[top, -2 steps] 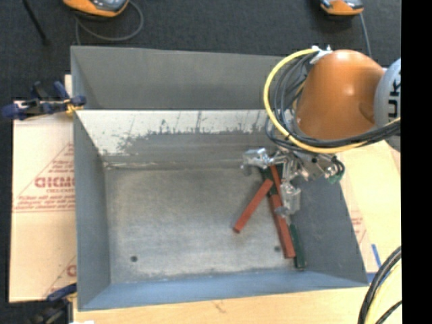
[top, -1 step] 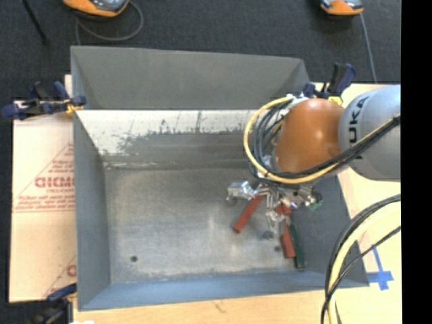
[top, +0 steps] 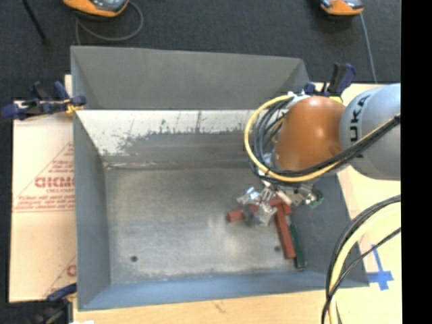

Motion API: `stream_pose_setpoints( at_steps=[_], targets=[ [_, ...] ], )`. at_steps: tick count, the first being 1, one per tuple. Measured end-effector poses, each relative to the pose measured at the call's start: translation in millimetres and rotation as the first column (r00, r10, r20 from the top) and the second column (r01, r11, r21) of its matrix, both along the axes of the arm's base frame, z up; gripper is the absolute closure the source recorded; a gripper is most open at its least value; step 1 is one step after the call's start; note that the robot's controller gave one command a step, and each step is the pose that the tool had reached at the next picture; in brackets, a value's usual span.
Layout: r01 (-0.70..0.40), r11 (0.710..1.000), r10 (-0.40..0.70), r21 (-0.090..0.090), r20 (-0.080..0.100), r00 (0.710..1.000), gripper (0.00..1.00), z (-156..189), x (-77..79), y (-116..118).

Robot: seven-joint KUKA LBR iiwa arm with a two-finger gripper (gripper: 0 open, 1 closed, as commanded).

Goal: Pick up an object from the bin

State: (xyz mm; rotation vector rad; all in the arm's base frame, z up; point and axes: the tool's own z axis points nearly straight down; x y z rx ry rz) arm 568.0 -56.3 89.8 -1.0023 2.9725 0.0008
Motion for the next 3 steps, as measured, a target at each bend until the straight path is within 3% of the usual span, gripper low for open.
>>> stream_pose_setpoints(
  at_steps=[1, 2, 3],
  targets=[
    [0.001, 1.0, -0.001, 0.0, 0.0, 1.0, 0.0, 0.0, -0.1, 0.1],
    [-0.093, 0.996, 0.093, -0.002, 0.004, 0.996, 0.0, -18.0, 57.9, -17.0],
    [-0.092, 0.996, 0.092, 0.007, 0.014, 0.996, 1.0, -12.1, 60.8, -10.8]
  ],
)
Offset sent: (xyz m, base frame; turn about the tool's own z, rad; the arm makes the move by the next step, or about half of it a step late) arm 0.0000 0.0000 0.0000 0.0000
